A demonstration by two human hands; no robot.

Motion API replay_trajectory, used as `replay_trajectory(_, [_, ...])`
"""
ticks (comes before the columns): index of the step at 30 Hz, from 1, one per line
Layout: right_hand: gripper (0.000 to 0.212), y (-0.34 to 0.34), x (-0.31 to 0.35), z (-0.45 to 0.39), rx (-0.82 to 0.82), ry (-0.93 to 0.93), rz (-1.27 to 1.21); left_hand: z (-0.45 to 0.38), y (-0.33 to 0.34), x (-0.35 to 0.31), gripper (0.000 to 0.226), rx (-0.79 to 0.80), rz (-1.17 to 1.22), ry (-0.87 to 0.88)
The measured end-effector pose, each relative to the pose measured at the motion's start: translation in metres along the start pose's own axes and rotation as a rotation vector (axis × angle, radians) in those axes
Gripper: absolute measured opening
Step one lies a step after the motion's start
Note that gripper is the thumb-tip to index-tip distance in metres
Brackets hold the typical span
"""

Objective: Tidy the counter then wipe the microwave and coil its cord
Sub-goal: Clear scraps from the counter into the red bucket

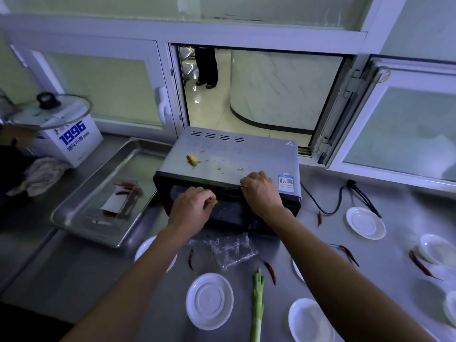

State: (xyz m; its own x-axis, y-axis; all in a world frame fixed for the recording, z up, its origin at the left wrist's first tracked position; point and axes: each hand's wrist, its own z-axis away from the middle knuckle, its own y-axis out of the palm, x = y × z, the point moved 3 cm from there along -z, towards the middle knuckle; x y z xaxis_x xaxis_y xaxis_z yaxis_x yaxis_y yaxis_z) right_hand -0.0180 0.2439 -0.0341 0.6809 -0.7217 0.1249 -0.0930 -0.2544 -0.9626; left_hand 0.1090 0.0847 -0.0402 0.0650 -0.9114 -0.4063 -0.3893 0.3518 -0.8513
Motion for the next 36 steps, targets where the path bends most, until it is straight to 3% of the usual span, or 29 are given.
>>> replay_trajectory(22, [0.014,-0.008,0.002,-0.008,0.007,-0.03,-0.03,0.005,0.005,-0.018,0.008,0.009,-0.004,0.03])
replay_trajectory(32, [0.01,-0.018,0.009,0.022,-0.199,-0.02,-0.232,0.012,0.008,-0.011,0.009,0.031,0.014,0.027])
replay_trajectory(36, [0.008,-0.019,0.012,0.043,-0.229,0.053,-0.206,0.009,0.012,-0.01,0.01,0.065,0.055,0.068])
